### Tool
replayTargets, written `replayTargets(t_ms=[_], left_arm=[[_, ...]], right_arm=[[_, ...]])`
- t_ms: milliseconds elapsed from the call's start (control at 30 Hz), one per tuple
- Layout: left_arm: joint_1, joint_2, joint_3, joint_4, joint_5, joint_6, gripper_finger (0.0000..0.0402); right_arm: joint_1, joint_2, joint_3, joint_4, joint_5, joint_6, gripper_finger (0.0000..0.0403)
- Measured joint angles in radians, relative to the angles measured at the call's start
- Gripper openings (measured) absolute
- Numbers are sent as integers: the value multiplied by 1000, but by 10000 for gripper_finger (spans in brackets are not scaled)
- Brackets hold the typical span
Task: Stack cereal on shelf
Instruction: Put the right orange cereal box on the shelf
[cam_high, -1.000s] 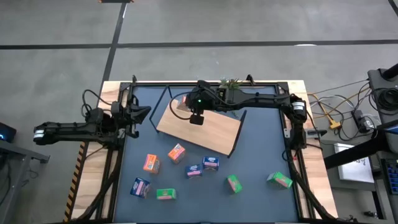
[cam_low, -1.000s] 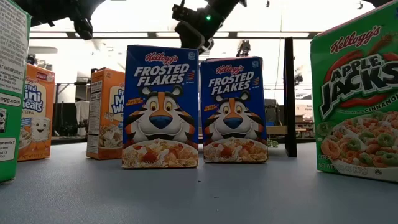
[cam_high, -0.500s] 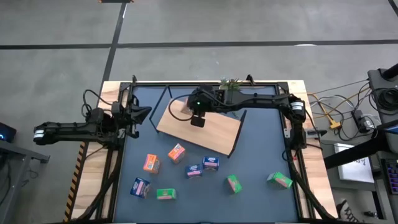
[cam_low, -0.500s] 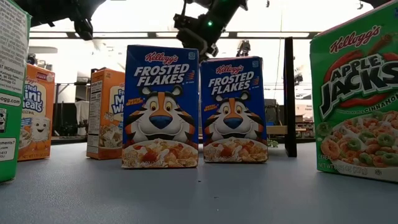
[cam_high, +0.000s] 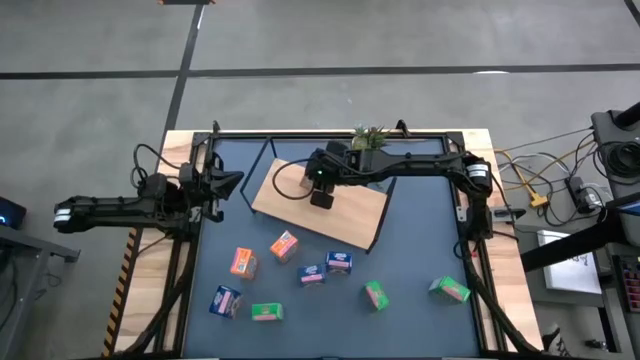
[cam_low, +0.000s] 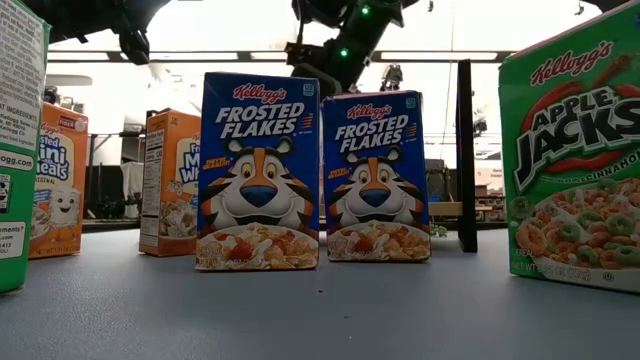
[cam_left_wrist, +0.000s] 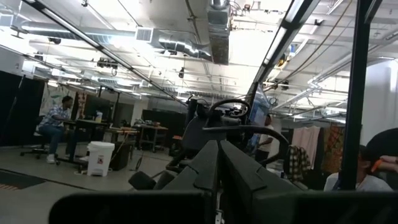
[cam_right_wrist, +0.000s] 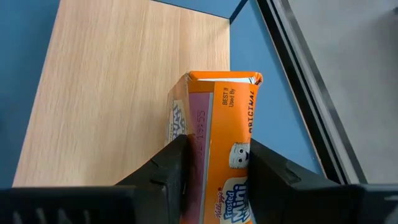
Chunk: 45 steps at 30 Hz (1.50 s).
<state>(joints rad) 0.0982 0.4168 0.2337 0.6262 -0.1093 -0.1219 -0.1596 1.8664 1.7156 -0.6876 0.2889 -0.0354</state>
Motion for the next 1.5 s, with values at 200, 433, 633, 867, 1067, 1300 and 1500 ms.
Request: replayTargets(t_ms=[200,433,633,867,1067,1300,1500], left_arm=[[0,0,0,0,0,0,0],[0,0,0,0,0,0,0],[0,0,0,0,0,0,0],[0,0,0,0,13,-2,0],[0,0,0,0,26,-14,0],[0,0,0,0,26,-17,0],[0,0,0,0,27,-3,0]], right_arm=[[0,0,-2,44,-1,-4,177],[-1,0,4,50,-1,-1,214],[0,-4,35,47,-1,-1,224],[6,-9,132,-36,-1,-1,226],[18,-10,257,-236,-1,2,222],[22,-12,280,-479,-3,47,145],[22,-11,91,-376,-1,43,34]])
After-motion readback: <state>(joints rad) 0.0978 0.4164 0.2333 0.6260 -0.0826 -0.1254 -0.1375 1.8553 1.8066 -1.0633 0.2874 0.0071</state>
